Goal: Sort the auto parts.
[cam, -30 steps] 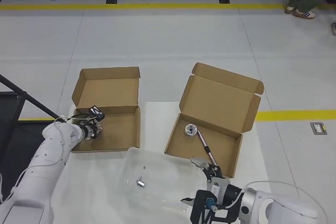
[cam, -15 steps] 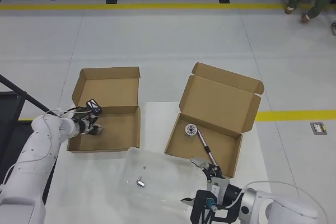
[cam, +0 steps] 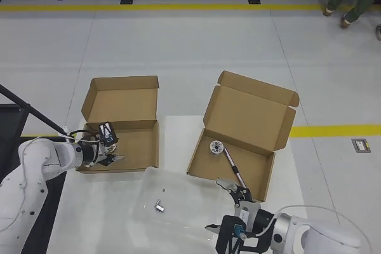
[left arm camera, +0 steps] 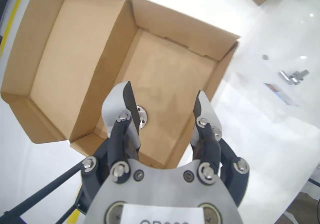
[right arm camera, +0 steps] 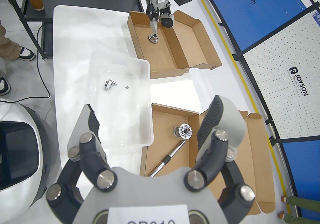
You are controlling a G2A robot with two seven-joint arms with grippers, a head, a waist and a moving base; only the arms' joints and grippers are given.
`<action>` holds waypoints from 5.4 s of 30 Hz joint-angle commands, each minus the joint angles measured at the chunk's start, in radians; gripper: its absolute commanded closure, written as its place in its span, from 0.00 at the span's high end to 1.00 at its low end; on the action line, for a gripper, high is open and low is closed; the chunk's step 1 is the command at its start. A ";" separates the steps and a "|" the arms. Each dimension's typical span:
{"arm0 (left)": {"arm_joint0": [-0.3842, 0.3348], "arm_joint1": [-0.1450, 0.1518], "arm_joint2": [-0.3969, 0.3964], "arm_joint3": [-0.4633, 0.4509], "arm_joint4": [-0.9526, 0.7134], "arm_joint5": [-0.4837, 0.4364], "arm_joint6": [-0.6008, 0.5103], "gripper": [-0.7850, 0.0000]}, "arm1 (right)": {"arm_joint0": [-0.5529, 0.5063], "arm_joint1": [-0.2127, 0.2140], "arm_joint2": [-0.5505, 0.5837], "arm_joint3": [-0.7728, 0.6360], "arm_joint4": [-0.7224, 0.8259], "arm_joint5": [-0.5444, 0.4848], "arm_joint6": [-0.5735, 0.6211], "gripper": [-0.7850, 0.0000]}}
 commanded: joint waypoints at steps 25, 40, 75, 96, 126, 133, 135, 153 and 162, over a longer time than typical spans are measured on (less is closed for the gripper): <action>0.010 0.224 0.335 -0.561 -0.263 0.000 -0.272 1.00 | 0.000 0.000 0.000 0.000 0.000 0.000 0.000 1.00; -0.026 0.188 0.464 -0.586 -0.093 0.000 -0.364 0.90 | 0.000 0.000 0.000 0.000 0.000 0.000 0.000 1.00; -0.386 -0.094 1.065 -0.135 0.073 0.000 -0.198 0.50 | 0.000 0.000 0.000 0.000 0.000 0.000 0.000 1.00; -0.360 -0.168 1.065 0.019 0.194 0.000 -0.061 0.00 | 0.000 0.000 0.000 0.000 0.000 0.000 0.000 1.00; -0.411 0.253 0.821 -0.377 0.072 0.156 -0.034 0.00 | 0.000 0.000 0.000 0.000 0.000 0.000 0.000 1.00; -0.361 0.273 0.793 -0.365 0.114 0.242 0.006 0.00 | 0.000 0.000 0.000 0.000 0.000 0.000 0.000 1.00; -0.361 0.273 0.793 -0.365 0.114 0.242 0.006 0.00 | 0.000 0.000 0.000 0.000 0.000 0.000 0.000 1.00; -0.379 0.174 0.800 -0.053 0.075 0.347 0.023 0.00 | 0.000 0.000 0.000 0.000 0.000 0.000 0.000 1.00; -0.421 0.063 0.848 0.164 0.175 0.396 0.125 0.00 | 0.000 0.000 0.000 0.000 0.000 0.000 0.000 1.00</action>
